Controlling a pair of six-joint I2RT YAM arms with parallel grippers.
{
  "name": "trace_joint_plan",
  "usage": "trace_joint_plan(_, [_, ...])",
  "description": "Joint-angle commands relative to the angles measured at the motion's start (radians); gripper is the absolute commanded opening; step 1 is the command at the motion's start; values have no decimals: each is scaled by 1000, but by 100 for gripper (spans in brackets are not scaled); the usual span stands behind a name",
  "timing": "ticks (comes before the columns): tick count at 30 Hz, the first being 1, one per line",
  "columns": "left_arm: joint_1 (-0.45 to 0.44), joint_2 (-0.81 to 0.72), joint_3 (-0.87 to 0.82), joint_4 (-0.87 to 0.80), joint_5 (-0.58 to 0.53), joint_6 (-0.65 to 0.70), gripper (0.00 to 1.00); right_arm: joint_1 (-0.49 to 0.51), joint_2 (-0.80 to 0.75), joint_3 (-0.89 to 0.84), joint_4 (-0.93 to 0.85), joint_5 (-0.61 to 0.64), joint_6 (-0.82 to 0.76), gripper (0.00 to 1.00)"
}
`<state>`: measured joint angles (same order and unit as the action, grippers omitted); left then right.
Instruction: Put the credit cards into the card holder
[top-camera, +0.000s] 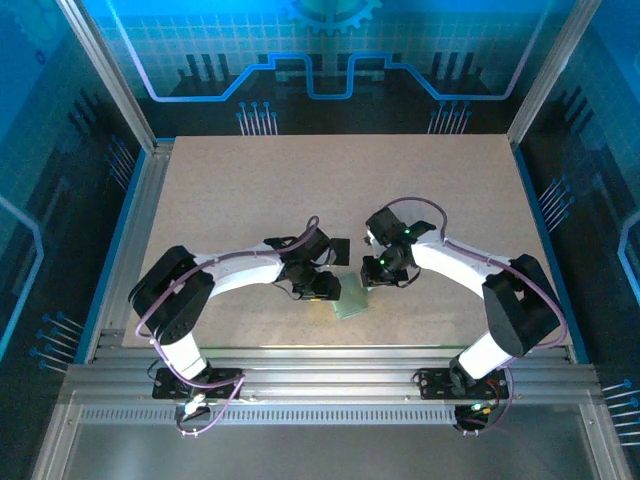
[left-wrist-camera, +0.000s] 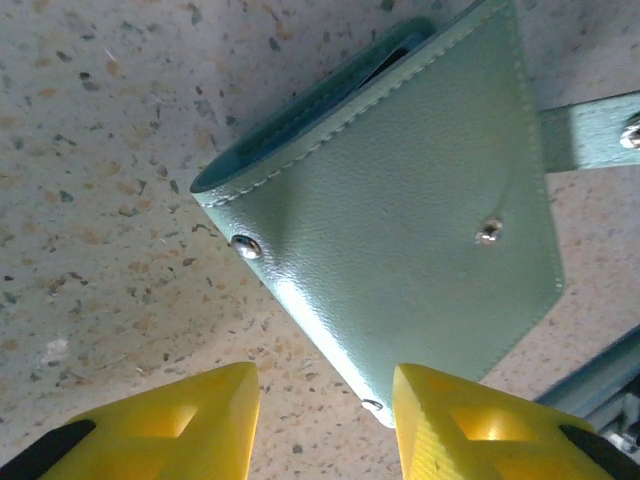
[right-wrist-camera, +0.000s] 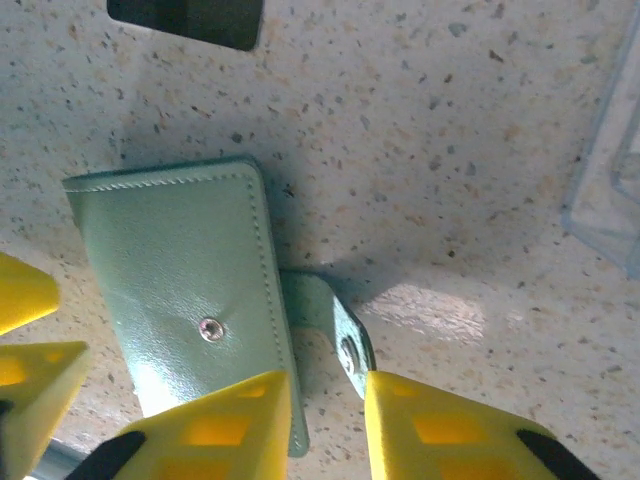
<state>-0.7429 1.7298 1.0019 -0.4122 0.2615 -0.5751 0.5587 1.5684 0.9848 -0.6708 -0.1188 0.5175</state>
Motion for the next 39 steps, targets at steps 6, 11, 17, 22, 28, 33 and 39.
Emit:
trace_joint_plan(6, [-7,67,0,-13,-42,27,40,-34,29,-13,24,-56,-21,19])
trace_joint_plan(11, [-7,81,-6,-5,-45,23,40,-39,33,-2,-5,-25,-23,20])
trace_joint_plan(17, [-6,85,-15,4,-42,18,39,-41,-47,-6,-25,-4,-27,27])
trace_joint_plan(22, [-6,86,-19,13,-36,12,39,-64,-22,-15,-26,-24,-43,28])
trace_joint_plan(28, [-6,81,-23,14,-34,8,39,-64,33,-26,14,-67,-46,26])
trace_joint_plan(33, [-6,78,-26,16,-34,7,39,-64,41,-31,22,-74,-46,17])
trace_joint_plan(39, [-7,80,-31,19,-34,7,39,-64,27,-32,28,-92,-42,4])
